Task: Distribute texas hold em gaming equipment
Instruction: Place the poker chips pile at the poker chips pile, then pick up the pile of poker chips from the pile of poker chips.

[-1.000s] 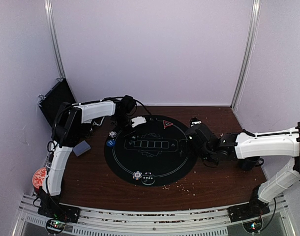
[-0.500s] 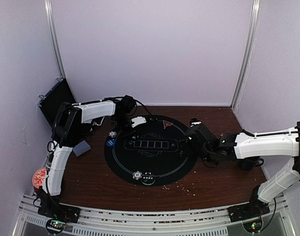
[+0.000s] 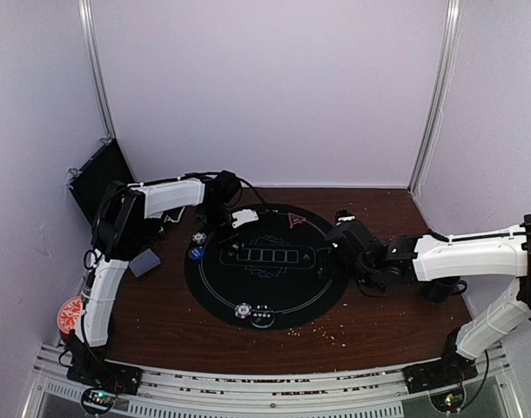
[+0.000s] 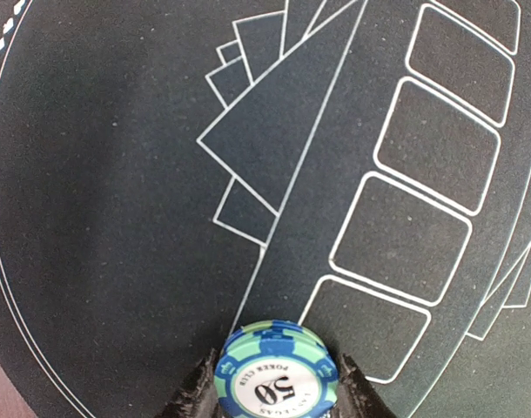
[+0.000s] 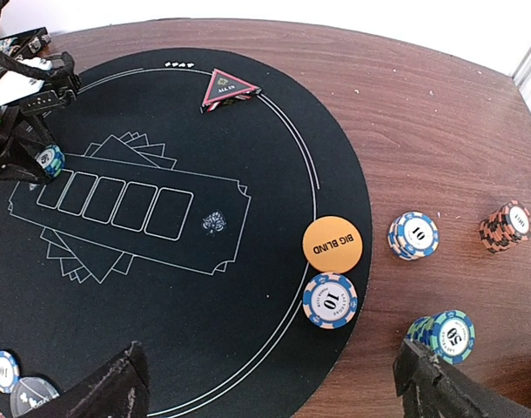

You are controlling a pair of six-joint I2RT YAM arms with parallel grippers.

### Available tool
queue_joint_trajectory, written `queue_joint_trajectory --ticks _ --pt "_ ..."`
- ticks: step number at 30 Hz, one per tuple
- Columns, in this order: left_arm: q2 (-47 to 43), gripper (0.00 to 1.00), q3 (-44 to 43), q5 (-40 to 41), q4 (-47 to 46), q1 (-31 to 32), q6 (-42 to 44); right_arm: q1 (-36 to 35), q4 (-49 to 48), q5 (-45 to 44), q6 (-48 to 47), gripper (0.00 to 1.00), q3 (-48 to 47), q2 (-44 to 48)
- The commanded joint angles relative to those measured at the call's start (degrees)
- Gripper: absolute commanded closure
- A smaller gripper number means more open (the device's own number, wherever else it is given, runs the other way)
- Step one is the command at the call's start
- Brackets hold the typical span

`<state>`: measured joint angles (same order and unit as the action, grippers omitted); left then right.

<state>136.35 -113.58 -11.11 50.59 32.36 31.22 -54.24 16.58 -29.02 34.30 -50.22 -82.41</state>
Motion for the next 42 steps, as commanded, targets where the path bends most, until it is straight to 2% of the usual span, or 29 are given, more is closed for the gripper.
queue_joint_trajectory --ticks 1,8,13,16,20,35,38,42 --pt "-1.27 0.77 -0.66 0.68 1.08 0.26 0.75 -0.13 0.81 -1.83 0.48 0.0 -1.35 -0.31" --pt "0.49 0.52 -1.38 3.34 0.52 0.3 0.52 -0.39 0.91 -2.1 0.39 0.0 -1.46 -0.38" --pt "0.32 0.43 -1.26 3.35 0.56 0.25 0.51 -0.43 0.91 -2.18 0.38 0.0 -1.63 -0.51" --pt "0.6 0.41 -1.32 2.21 0.56 0.29 0.49 -0.59 0.89 -2.18 0.28 0.0 -1.62 -0.56" --pt "1.03 0.41 -1.29 1.5 0.93 0.3 1.02 -0.68 0.91 -2.3 0.25 0.0 -1.72 -0.56" --pt "3.96 0.54 -2.79 0.46 4.93 0.25 2.11 -1.12 1.18 -2.86 0.2 0.01 -1.99 -1.09" --pt "4.22 0.59 -2.8 0.6 5.13 0.25 2.43 -1.07 1.22 -2.89 0.16 0.01 -1.99 -1.0" --pt "4.88 0.75 -3.4 0.81 5.07 0.25 2.16 -1.21 1.26 -3.04 0.17 0.01 -1.99 -0.96"
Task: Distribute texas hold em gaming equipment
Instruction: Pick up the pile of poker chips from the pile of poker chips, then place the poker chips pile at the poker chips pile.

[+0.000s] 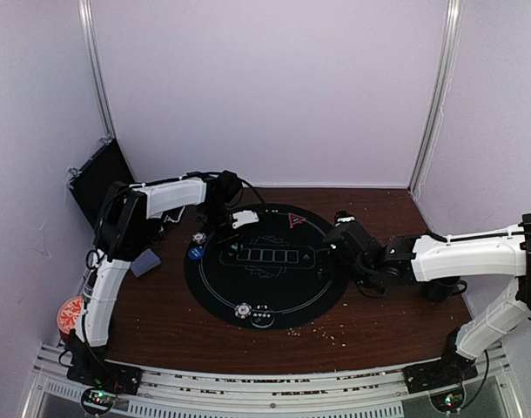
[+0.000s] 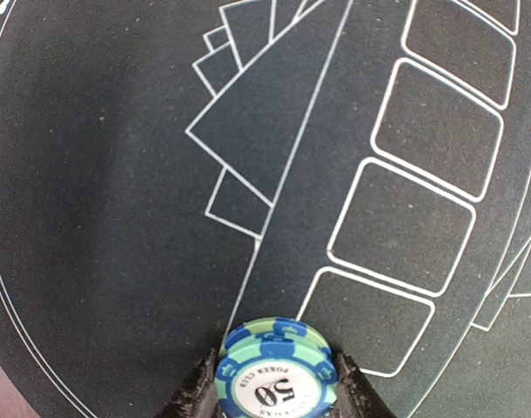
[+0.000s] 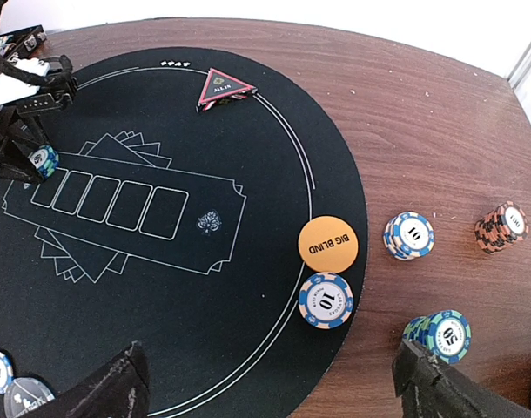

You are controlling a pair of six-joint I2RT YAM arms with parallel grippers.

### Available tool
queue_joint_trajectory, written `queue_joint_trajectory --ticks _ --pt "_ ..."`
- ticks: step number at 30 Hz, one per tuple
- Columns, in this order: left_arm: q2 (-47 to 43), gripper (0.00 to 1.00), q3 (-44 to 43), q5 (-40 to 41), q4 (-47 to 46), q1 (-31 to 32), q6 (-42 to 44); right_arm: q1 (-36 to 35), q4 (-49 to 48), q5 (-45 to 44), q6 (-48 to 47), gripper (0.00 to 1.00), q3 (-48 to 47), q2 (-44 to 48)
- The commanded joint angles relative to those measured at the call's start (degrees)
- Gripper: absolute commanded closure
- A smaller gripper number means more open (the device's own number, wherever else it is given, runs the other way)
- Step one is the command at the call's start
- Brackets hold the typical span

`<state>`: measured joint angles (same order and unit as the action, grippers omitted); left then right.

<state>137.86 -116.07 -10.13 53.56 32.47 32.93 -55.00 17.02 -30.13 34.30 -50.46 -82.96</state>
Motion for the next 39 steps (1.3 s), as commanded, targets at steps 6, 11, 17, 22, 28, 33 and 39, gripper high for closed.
queue_joint_trajectory --ticks 6,11,17,22,28,33,39 --pt "3.47 0.85 -1.27 2.86 -1.22 -0.03 -1.2 -0.59 0.9 -2.17 0.15 0.01 -1.75 -0.45" --pt "3.45 0.88 -2.9 5.5 -4.01 -1.39 -3.37 -0.67 0.91 -2.29 0.23 0.01 -1.78 -0.45" --pt "4.07 0.9 -4.4 6.83 -5.77 -3.12 -3.86 -0.72 0.98 -2.37 0.17 0.01 -1.84 -0.54" --pt "5.13 0.9 -5.33 8.3 -6.16 -3.95 -4.08 -0.8 1.05 -2.48 0.17 0.01 -1.93 -0.54" --pt "6.15 0.9 -7.29 9.31 -6.59 -5.89 -5.66 -0.82 1.0 -2.57 0.28 0.01 -1.93 -0.54" --pt "6.15 0.9 -7.33 9.09 -6.6 -7.53 -6.05 -0.96 0.98 -2.72 0.26 0.01 -1.93 -0.54" --pt "6.13 0.91 -6.99 9.36 -6.54 -8.6 -6.9 -1.0 1.0 -2.74 0.26 0.01 -2.0 -0.79"
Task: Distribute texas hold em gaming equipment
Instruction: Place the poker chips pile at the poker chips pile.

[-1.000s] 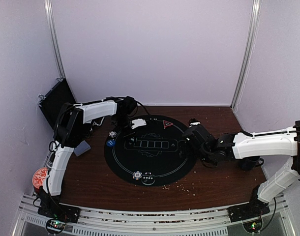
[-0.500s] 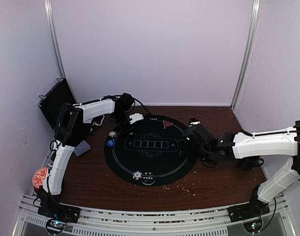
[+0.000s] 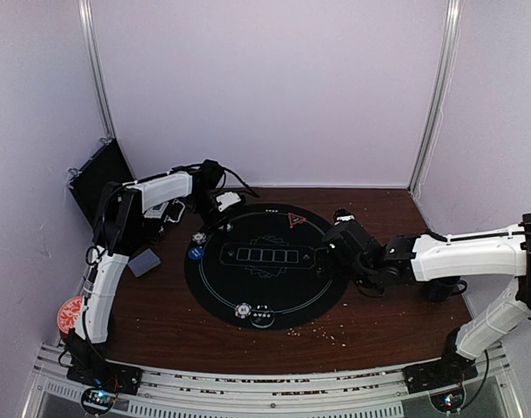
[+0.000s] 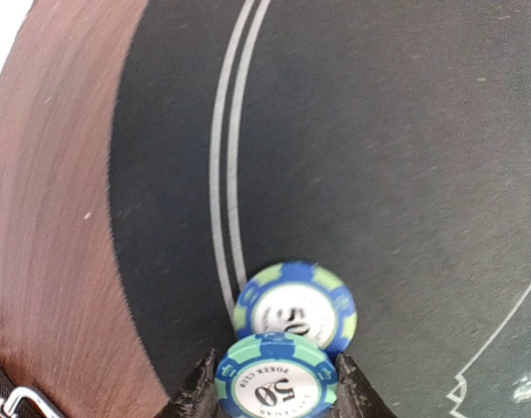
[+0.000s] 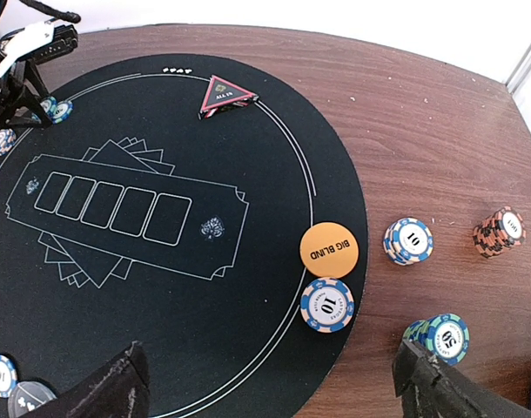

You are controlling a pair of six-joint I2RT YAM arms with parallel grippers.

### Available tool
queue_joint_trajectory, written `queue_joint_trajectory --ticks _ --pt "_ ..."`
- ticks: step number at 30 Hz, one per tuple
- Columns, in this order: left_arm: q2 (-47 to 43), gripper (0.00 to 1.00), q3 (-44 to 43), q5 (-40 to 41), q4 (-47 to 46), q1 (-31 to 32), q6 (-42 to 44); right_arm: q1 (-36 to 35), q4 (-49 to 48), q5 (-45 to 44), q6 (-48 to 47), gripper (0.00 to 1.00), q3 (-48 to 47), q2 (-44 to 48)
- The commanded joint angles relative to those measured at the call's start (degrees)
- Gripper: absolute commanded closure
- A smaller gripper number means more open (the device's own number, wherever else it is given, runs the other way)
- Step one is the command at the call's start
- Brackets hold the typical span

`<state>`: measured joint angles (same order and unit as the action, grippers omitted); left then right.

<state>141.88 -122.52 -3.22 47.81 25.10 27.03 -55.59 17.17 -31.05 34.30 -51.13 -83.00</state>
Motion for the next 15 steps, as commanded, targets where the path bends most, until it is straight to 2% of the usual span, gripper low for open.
queue_joint_trajectory --ticks 1,10,15 --pt "2.04 0.91 -0.53 2.6 -0.8 -1.39 -1.16 -0.41 0.79 -1.82 0.29 0.01 -1.32 -0.79" --pt "-2.13 0.92 1.5 -5.29 -1.31 -1.53 0.96 -0.43 0.93 -1.96 0.15 0.01 -1.42 -1.02" --pt "-4.34 0.91 3.06 -7.57 -5.59 -1.52 0.38 -0.51 1.02 -2.08 0.3 0.01 -1.51 -1.11"
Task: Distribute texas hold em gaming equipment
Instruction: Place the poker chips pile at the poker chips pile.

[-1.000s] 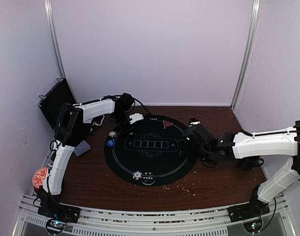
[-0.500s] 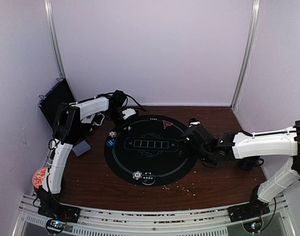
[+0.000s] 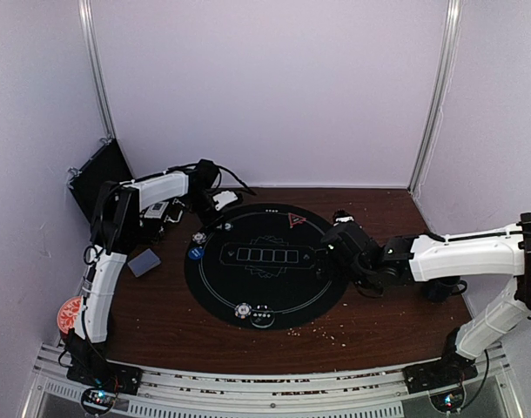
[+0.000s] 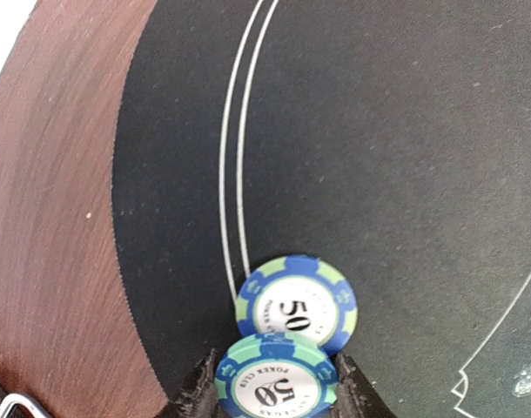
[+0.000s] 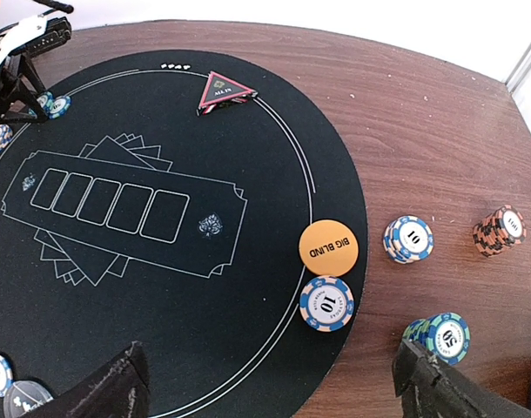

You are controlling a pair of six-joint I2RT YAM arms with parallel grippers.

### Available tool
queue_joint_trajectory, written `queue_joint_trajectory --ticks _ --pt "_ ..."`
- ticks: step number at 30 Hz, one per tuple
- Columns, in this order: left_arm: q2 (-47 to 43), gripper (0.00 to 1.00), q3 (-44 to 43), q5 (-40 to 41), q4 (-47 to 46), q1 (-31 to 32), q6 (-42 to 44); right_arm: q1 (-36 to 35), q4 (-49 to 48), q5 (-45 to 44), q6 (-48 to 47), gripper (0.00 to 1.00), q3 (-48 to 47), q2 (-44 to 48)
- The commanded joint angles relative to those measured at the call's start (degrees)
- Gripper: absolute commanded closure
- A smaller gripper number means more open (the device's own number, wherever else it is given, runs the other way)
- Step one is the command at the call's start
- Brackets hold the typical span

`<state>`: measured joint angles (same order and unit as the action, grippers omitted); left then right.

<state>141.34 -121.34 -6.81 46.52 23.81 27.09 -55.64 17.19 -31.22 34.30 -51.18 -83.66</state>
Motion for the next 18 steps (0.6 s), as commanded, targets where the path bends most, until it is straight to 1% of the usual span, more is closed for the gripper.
queue_joint_trajectory --ticks 1,5,12,18 --pt "-4.33 0.91 2.43 -4.56 -5.42 -0.2 0.01 -0.51 1.0 -1.91 0.26 0.01 -1.41 -0.41" --pt "-4.91 0.91 2.5 -5.77 -7.64 -0.18 -1.04 -0.57 0.92 -2.0 0.15 0.01 -1.46 -0.69" --pt "-2.68 0.9 -0.25 -3.9 -6.95 0.68 -0.95 -0.67 1.13 -2.31 0.26 0.01 -1.73 -1.16" --pt "-1.17 0.88 -1.09 -4.19 -6.19 0.88 -0.87 -0.79 1.24 -2.53 0.24 0.01 -1.82 -1.24"
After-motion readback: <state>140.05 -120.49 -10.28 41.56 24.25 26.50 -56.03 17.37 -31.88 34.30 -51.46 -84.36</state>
